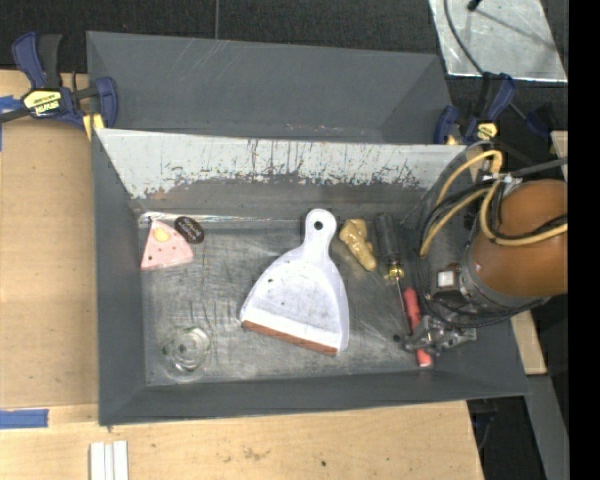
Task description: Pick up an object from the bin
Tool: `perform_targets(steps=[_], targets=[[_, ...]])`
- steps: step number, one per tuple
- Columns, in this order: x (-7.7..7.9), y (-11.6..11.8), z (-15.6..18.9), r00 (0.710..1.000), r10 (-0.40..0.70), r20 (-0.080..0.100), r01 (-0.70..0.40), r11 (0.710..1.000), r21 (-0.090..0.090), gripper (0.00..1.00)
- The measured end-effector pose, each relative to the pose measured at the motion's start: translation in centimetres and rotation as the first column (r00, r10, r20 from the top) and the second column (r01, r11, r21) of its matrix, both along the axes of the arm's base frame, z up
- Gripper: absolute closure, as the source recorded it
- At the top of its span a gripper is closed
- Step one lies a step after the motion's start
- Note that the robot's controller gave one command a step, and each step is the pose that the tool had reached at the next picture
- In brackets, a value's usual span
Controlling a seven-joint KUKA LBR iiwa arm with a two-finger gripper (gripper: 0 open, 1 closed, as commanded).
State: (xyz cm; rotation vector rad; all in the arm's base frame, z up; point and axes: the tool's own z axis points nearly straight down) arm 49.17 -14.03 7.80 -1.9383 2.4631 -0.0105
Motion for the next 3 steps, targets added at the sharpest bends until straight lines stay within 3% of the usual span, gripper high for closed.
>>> perform_targets(steps=[1, 2, 3], targets=[[0.0, -0.3, 0.0, 1.0, 0.0, 0.003, 0.0, 1.0, 0.003, 1.0], [5.3, 1.4, 1.6, 0.917, 0.398, -0.003, -0.398, 0.917, 0.012, 0.0], [5.3, 1.4, 1.6, 0.918, 0.397, -0.003, -0.397, 0.918, 0.012, 0.0]])
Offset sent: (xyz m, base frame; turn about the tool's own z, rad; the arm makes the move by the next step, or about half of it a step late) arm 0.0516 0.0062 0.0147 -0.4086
